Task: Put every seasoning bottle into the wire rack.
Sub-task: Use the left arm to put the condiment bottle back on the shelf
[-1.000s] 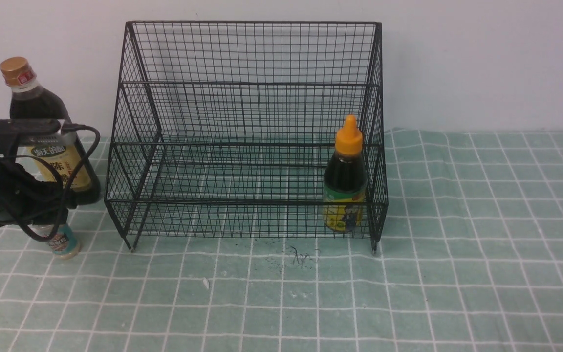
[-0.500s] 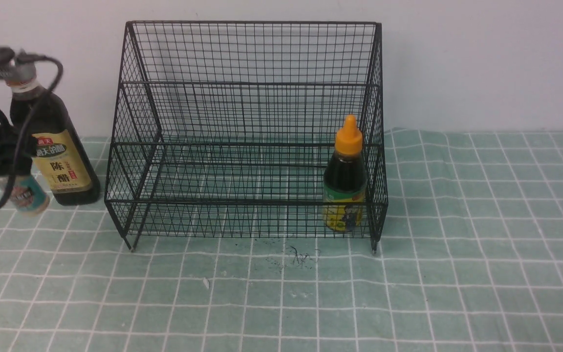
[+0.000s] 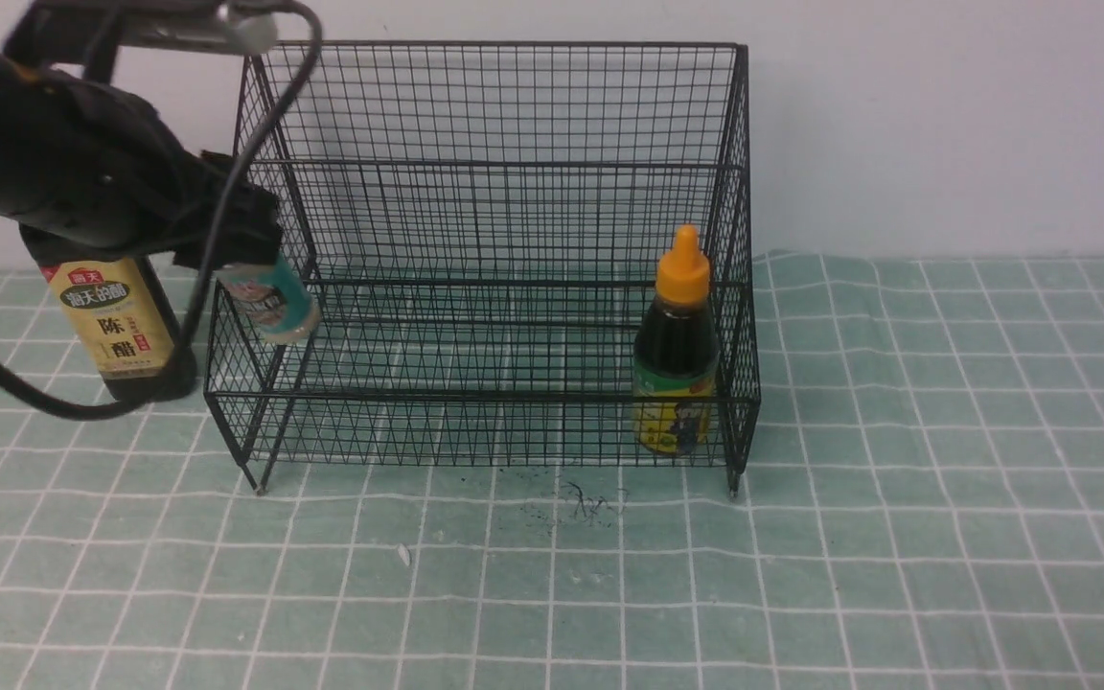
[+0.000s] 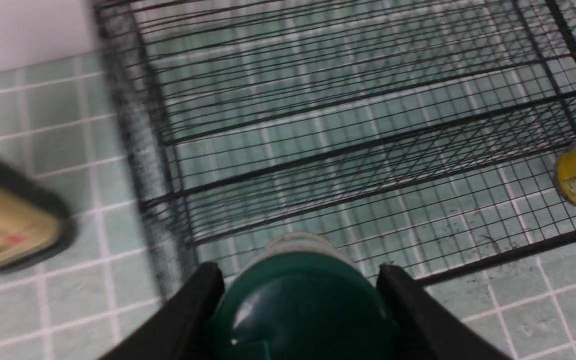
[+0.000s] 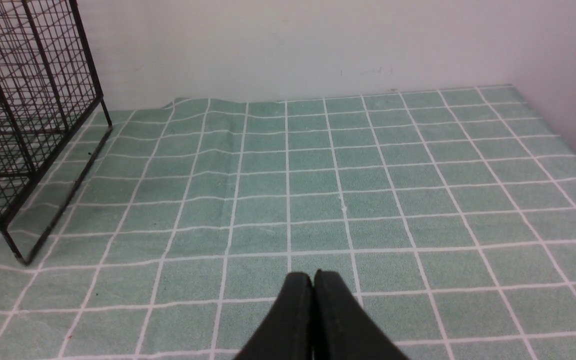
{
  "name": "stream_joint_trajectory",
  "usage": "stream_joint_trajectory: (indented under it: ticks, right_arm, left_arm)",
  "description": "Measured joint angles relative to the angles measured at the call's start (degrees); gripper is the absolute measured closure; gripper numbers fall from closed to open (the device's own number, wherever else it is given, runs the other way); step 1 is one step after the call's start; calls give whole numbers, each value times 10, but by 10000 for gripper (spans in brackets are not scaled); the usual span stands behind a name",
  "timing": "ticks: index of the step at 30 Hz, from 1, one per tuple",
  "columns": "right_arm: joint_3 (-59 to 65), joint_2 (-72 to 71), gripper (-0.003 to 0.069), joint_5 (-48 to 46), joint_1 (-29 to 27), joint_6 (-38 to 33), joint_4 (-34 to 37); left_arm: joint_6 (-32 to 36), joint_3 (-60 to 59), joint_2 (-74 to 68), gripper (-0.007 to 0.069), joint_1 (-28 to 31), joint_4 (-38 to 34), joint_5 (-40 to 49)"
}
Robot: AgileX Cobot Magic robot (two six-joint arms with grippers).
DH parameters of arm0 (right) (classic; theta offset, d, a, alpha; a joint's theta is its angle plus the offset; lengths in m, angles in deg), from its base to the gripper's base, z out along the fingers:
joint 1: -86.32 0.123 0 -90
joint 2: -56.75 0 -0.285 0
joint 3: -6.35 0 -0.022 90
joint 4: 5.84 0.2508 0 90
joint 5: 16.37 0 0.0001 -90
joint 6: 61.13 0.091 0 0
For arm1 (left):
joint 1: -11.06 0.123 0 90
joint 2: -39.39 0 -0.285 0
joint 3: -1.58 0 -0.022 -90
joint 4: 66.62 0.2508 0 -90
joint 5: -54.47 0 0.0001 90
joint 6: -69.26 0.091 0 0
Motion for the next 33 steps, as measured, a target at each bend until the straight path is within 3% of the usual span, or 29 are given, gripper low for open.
stream_joint_trajectory:
  ticks: [21, 27, 31, 33]
  right_arm:
    - [0, 0, 672, 0, 0, 0, 0]
    - [0, 0, 672, 0, 0, 0, 0]
    - [0, 0, 672, 0, 0, 0, 0]
    - [0, 0, 672, 0, 0, 0, 0]
  left_arm:
    - [14, 0, -159, 275, -18, 8, -33]
    - [15, 0, -157, 138, -18, 8, -33]
    - [15, 1, -147, 120, -18, 9, -32]
    - [15, 13, -124, 146, -16, 9, -29]
